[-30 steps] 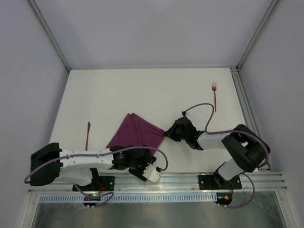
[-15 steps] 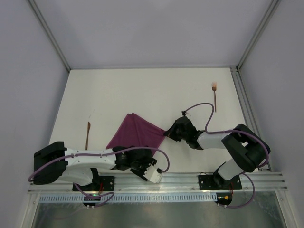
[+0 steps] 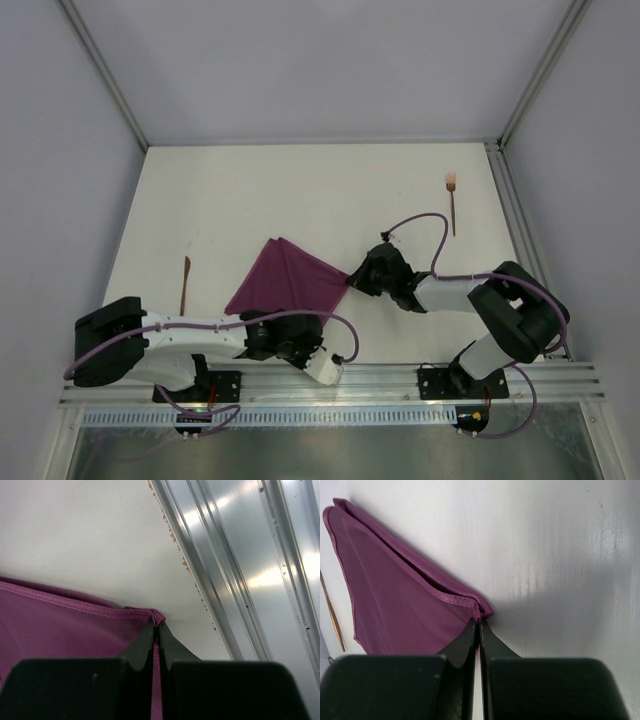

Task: Fold the napkin into a case and place the utensils inside
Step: Pick up the upper triangle-folded napkin from the center of the board.

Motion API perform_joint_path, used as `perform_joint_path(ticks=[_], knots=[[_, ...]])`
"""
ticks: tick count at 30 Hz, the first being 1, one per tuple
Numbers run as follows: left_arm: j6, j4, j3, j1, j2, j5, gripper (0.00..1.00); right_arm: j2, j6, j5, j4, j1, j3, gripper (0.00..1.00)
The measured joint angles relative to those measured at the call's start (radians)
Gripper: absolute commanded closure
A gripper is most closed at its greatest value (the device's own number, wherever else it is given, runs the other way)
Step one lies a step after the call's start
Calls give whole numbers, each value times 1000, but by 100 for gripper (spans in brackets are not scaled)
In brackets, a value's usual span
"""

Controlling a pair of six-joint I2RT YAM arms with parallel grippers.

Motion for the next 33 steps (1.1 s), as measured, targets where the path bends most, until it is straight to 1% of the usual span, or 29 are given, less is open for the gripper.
perform_joint_path(ticks=[2,3,4,7,8,10,12,13,15,17,18,22,25,27,30,33], knots=[[-7,-7,-10,0,-18,-20,100,-4,-21,-4,-21,0,9,94],[-10,-14,-12,1,-29,-24,100,-6,-33,-6,-34,0,14,91],[-20,-29,-12,9,-51,-27,100,-11,-50,-11,-49,0,20,83],[-41,-69,-1,36,-124,-23,100,-43,-101,-23,-100,0,34,72],[-52,-82,9,50,-144,-16,100,-63,-121,-31,-122,-2,39,71],[-69,-104,36,76,-165,-5,100,-111,-160,-45,-161,-9,53,68],[-84,-117,60,100,-171,9,100,-168,-197,-65,-187,-23,61,62],[-88,-123,68,108,-172,14,100,-198,-215,-73,-194,-35,61,58],[-95,-146,82,118,-172,20,100,-262,-257,-99,-208,-63,60,53],[-103,-177,100,131,-172,29,100,-329,-304,-119,-206,-83,49,45],[-106,-187,109,137,-173,32,100,-370,-338,-132,-192,-90,37,45],[-115,-231,169,180,-172,53,100,-564,-515,-202,-76,-90,-63,43],[-127,-248,211,208,-167,67,100,-692,-704,-247,64,-71,-177,38],[-137,-261,237,226,-156,78,100,-755,-861,-284,140,-29,-261,36],[-143,-275,262,245,-140,85,100,-787,-1103,-327,174,56,-325,36],[-154,-285,277,256,-120,88,100,-767,-1285,-353,177,129,-334,36]])
